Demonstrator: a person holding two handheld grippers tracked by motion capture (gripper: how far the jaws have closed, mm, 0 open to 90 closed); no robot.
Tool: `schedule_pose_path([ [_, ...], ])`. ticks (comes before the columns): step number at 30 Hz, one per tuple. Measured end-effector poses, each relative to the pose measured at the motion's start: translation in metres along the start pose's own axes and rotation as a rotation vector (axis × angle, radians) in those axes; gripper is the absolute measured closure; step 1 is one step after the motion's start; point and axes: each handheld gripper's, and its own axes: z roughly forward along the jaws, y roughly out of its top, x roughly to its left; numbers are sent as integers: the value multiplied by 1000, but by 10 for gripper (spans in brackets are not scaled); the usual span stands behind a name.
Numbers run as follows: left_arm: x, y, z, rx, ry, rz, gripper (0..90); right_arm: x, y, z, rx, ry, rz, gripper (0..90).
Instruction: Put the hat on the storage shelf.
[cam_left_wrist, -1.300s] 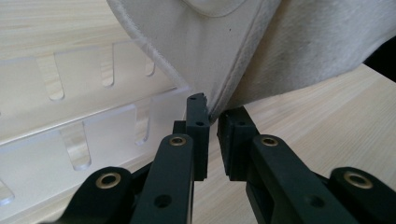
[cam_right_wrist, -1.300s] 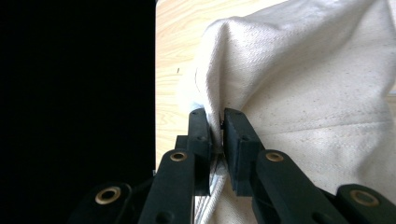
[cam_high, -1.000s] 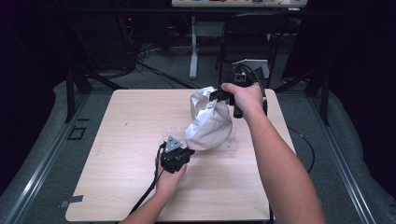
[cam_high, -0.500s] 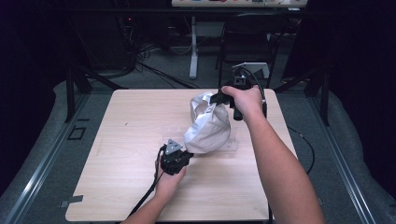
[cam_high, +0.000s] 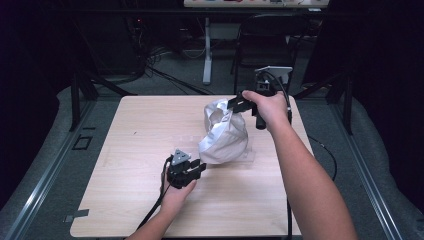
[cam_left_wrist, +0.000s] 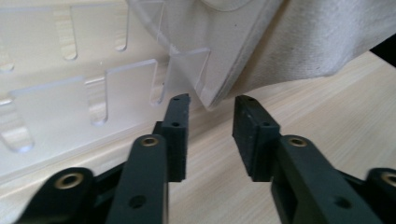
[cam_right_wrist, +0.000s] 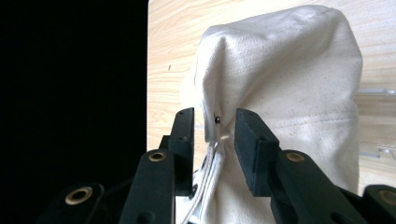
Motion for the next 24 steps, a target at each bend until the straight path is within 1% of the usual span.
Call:
schedule_pose_path([
  [1, 1, 0, -2, -1, 2, -4, 630, 0, -1, -2, -6, -7, -2, 660],
  [4, 4, -1, -9, 16, 2, 3, 596, -2, -4, -7, -4, -14, -21, 643],
  [5, 5, -2, -12, 15, 5, 5, 589, -3, -6, -9, -2, -22, -32, 635],
  [7, 9, -5, -18, 30, 9, 16, 572, -3, -10, -14, -8, -32, -66, 623],
  [9, 14, -7, -24, 47, 20, 22, 554, -4, -15, -19, -4, -49, -88, 618],
  [10, 17, -9, -27, 47, 23, 9, 545, -4, -18, -21, -10, -58, -99, 611],
  [11, 20, -10, -29, 59, 15, -5, 535, -6, -21, -23, -8, -66, -113, 597],
  [13, 26, -13, -34, 63, 7, -47, 523, -10, -28, -26, -13, -78, -128, 584],
  [14, 29, -14, -37, 68, 6, -51, 517, -13, -32, -27, -17, -80, -138, 576],
  [15, 31, -15, -41, 72, 9, -50, 513, -16, -36, -27, -27, -86, -142, 573],
  [16, 33, -17, -44, 75, 20, -44, 510, -19, -40, -28, -16, -102, -157, 566],
  [17, 35, -18, -47, 83, 26, -34, 507, -23, -44, -28, -14, -108, -171, 562],
  [21, 43, -24, -59, 84, 76, 6, 500, -37, -58, -29, -9, -142, -197, 549],
  [22, 45, -26, -62, 90, 78, 1, 499, -42, -61, -29, -13, -146, -199, 545],
  [24, 50, -28, -68, 90, 91, 6, 497, -50, -66, -29, -18, -154, -194, 545],
])
